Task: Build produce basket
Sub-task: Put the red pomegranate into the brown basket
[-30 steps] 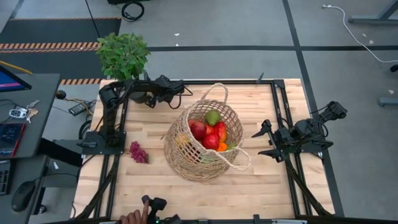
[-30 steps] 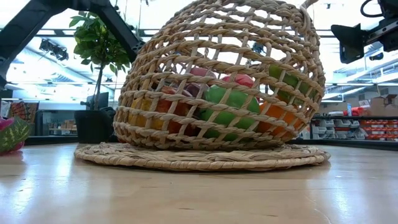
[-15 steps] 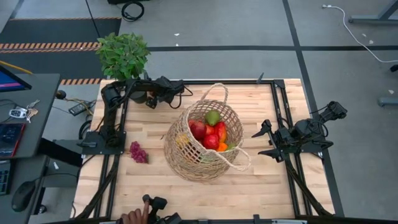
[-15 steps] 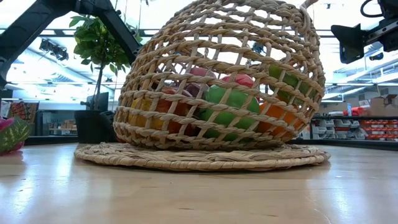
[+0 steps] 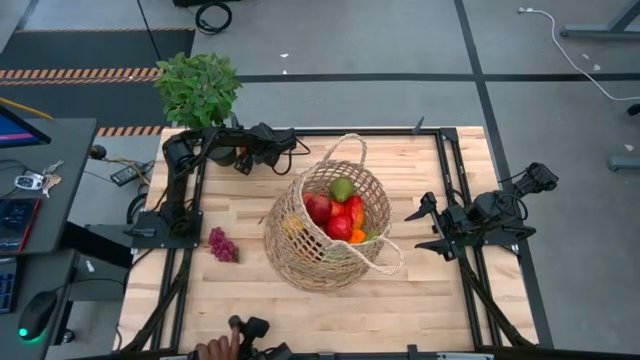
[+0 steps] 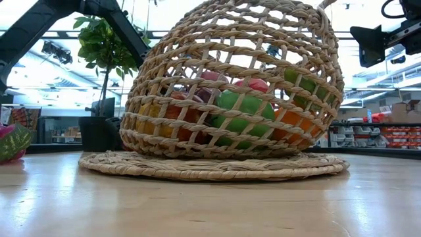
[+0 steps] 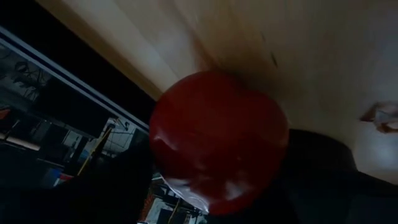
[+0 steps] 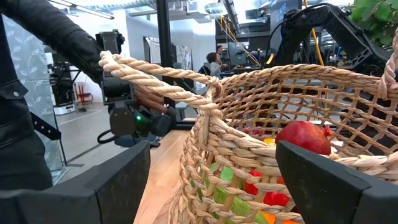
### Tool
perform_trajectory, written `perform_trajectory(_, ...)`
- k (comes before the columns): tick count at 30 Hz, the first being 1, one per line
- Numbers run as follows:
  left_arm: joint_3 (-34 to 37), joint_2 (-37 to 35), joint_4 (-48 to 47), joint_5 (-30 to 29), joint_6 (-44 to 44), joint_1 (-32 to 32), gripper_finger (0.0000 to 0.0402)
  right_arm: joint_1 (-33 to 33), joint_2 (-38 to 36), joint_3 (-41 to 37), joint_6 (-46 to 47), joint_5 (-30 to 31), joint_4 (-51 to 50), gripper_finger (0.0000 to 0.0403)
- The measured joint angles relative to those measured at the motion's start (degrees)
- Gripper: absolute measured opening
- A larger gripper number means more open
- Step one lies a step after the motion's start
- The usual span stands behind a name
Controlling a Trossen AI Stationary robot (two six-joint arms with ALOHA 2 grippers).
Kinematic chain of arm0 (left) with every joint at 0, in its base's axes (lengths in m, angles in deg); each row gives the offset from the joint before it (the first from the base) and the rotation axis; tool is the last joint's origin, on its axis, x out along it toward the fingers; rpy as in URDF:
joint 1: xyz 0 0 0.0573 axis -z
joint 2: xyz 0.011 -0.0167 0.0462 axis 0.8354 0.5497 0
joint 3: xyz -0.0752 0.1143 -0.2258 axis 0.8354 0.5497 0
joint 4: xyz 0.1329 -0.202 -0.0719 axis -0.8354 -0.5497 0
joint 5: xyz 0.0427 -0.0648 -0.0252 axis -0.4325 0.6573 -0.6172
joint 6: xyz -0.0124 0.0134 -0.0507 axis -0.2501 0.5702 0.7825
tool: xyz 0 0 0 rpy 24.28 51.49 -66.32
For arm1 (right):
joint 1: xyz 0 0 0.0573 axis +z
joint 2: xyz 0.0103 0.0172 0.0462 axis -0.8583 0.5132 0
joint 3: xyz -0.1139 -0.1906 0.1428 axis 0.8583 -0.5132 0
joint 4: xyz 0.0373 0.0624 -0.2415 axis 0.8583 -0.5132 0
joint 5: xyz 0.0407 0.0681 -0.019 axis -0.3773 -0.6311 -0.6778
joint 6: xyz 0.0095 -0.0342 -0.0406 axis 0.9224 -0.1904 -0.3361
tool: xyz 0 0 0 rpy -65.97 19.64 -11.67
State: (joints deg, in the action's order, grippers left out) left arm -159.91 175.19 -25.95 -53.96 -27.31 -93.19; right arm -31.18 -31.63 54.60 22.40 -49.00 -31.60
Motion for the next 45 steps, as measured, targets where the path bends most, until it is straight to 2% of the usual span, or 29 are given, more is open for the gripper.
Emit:
perform_trajectory(3,0.0,-0.02,-0.11,-0.01,0.0,0.21,0.0295,0.0,-0.01,0.0,0.0,0.01,0.0,0.035)
perform_trajectory(6,0.0,-0.02,-0.13,-0.03,0.02,0.67,0.0278,0.0,-0.01,0.0,0.0,0.01,0.0,0.035)
perform_trajectory(14,-0.86,-0.06,-0.37,-1.27,0.25,3.94,0.0286,0.01,-0.01,0.0,0.0,0.01,0.0,0.035)
perform_trajectory(19,-5.6,-0.58,-0.62,-1.36,4.75,5.9,0.0283,0.01,0.01,0.0,0.0,0.01,0.0,0.035)
perform_trajectory(26,-19.12,-1.14,-0.48,-1.33,8.3,8.54,0.0284,0.02,0.01,0.0,0.0,0.03,0.0,0.035)
perform_trajectory(36,-45.13,-1.14,0.07,-1.36,15.55,9.91,0.0285,0.0,0.0,0.0,0.0,0.03,0.0,0.035)
perform_trajectory(45,-64.39,-1.14,0.09,0.33,21.84,16.23,0.0286,0.0,0.0,0.0,0.0,0.03,-0.01,0.035)
